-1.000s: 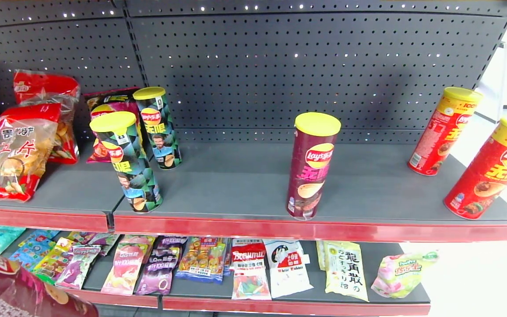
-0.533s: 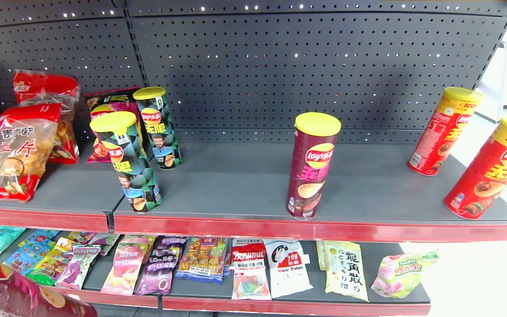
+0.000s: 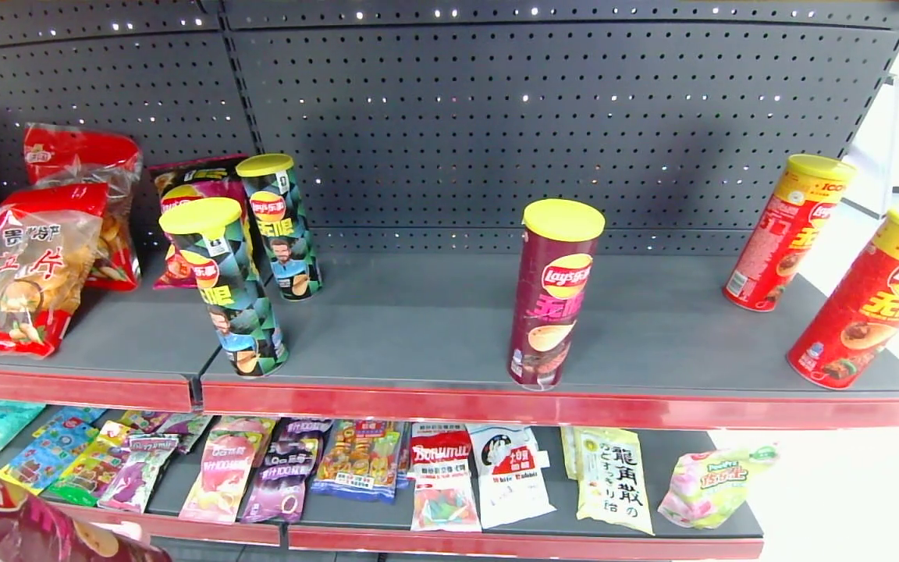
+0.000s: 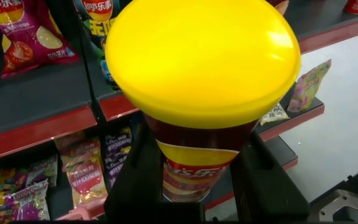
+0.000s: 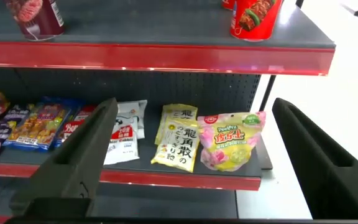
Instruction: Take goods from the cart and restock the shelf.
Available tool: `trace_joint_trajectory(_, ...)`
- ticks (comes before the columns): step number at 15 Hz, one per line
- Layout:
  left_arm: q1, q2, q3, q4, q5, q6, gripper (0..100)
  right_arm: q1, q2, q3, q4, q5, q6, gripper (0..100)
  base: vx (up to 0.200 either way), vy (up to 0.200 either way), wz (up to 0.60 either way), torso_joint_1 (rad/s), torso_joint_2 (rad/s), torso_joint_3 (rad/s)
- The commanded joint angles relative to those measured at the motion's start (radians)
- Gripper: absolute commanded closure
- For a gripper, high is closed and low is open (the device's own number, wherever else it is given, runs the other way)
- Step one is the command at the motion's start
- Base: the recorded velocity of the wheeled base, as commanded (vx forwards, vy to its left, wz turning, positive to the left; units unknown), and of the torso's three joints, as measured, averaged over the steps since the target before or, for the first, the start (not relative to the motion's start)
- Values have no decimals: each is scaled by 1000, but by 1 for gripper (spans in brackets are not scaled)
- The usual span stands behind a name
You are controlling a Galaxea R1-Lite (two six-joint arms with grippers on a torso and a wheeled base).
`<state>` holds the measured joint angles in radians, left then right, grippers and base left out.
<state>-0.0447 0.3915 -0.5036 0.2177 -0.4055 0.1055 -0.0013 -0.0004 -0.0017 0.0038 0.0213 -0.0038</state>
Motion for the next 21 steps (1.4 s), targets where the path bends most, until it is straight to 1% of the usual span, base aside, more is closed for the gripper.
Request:
trace_joint_trajectory(1,0,-3,-3,0,2,0,100,0,0,0,1,0,2,0,0,0,0,0,0,0)
trace_joint_trajectory(2,0,-2,-3,0,2,0,100,0,0,0,1,0,-1,0,0,0,0,0,0,0)
trace_joint_trajectory(9,0,4,-1,0,2,-1,100,0,0,0,1,0,-1,0,0,0,-600,2,3,1)
trace_joint_trajectory(12,0,24,-12,-1,4,-1,100,0,0,0,1,3,4,0,0,0,0,0,0,0)
trace_joint_trajectory(15,0,113,-44,-14,2,-1,100,0,0,0,1,2,2,0,0,0,0,0,0,0)
trace_joint_trajectory(16,0,162,-47,-61,2,-9,100,0,0,0,1,2,2,0,0,0,0,0,0,0)
trace_joint_trajectory(19,0,377,-56,-305,2,-60,100,0,0,0,1,2,2,0,0,0,0,0,0,0)
trace_joint_trajectory(20,0,461,-70,-382,2,-63,100,0,0,0,1,2,2,0,0,0,0,0,0,0)
trace_joint_trajectory(21,0,530,-85,-435,1,-61,100,0,0,0,1,2,2,0,0,0,0,0,0,0)
